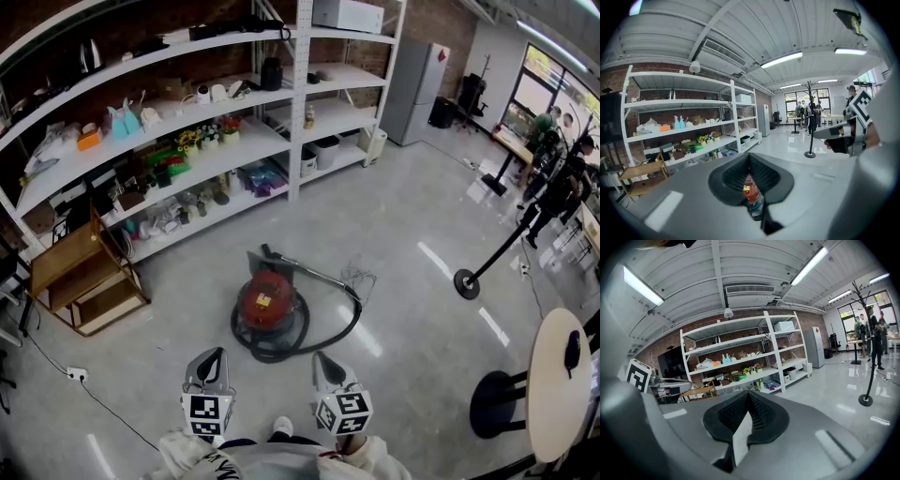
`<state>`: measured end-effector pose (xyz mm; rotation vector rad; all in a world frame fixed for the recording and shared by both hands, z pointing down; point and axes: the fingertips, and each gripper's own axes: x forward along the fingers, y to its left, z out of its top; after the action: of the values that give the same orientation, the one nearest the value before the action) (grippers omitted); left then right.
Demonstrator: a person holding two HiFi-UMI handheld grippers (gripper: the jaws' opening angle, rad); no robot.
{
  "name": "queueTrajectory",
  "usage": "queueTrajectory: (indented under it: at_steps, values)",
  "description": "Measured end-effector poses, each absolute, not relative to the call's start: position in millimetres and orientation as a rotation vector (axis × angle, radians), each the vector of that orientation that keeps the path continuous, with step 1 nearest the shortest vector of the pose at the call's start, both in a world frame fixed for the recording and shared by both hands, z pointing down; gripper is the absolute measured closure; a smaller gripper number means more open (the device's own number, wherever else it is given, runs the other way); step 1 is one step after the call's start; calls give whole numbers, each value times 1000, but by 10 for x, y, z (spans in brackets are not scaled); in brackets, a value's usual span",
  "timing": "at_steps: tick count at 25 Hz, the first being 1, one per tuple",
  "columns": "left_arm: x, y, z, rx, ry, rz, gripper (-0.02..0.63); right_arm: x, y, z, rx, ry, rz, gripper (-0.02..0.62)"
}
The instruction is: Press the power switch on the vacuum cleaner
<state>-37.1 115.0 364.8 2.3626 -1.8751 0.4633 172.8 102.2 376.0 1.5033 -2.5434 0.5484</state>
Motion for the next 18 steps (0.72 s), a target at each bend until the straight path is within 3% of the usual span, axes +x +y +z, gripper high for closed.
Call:
queueTrajectory:
  at_steps: [18]
  values:
    - [-392, 1010, 3691, 2326, -1916, 461, 606, 1832, 818, 3776, 1510, -2553, 544, 595]
